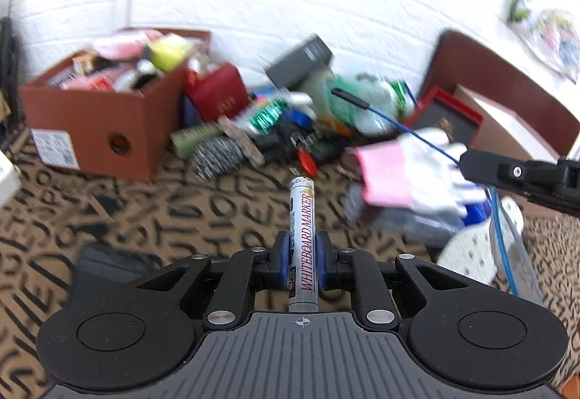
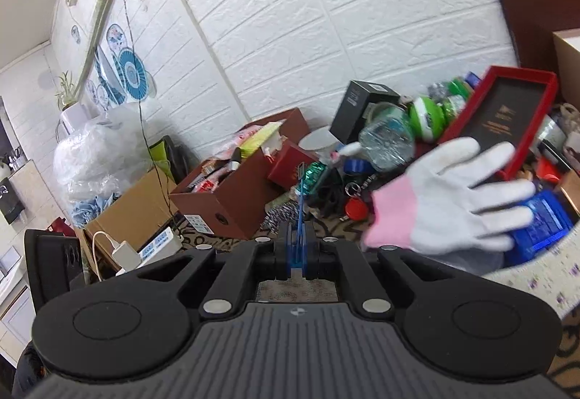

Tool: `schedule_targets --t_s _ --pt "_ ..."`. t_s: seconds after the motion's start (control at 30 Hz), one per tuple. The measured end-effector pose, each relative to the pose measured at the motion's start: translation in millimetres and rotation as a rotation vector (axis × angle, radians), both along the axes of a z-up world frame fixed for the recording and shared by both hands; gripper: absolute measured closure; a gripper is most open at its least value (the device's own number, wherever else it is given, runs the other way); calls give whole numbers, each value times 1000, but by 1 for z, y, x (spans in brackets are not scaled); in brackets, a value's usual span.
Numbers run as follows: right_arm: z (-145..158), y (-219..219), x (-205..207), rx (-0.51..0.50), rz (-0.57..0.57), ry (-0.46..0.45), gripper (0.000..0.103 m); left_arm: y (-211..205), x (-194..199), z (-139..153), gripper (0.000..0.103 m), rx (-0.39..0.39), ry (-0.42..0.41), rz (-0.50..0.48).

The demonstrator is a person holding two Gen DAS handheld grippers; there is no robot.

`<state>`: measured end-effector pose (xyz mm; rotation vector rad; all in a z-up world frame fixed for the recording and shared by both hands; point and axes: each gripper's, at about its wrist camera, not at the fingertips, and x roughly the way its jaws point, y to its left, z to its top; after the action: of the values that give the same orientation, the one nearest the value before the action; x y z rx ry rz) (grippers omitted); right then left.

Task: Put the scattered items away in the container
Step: 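Carry the marker and strainer into the shoe box and open both grippers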

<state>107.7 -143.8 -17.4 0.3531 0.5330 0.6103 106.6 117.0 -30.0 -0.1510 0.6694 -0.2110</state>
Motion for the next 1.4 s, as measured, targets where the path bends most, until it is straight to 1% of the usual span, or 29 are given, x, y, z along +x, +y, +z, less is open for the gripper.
schedule_targets --t_s 0.13,0.3,0.5,0.63,0.77,0.9,1.1,1.17,1.3,1.33,1.37,1.4 --pt "15 27 15 -7 27 -37 97 29 14 26 91 -4 -38 30" --pt "32 67 43 -5 67 -72 97 68 43 63 91 4 -87 76" --pt "55 120 82 7 79 -108 97 114 89 97 91 17 -115 126" --pt "59 155 115 8 68 -108 97 144 124 111 90 30 -126 135" --pt "54 191 148 6 39 -108 97 176 160 108 90 10 -96 157" --pt "43 226 178 7 -1 -89 97 196 191 95 90 34 -68 171" --pt "16 259 214 18 -74 -21 97 212 216 71 90 62 -20 161" --pt "11 268 221 25 -86 -2 97 215 221 66 90 67 -15 156" --pt "5 279 230 27 -118 7 97 217 229 61 90 88 -12 152" --pt "4 282 232 26 -123 8 97 218 230 60 88 90 -12 154" --pt "2 284 233 26 -118 13 96 220 229 59 67 86 -16 156" --pt "1 287 235 22 -102 24 94 221 228 59 61 80 -22 158"
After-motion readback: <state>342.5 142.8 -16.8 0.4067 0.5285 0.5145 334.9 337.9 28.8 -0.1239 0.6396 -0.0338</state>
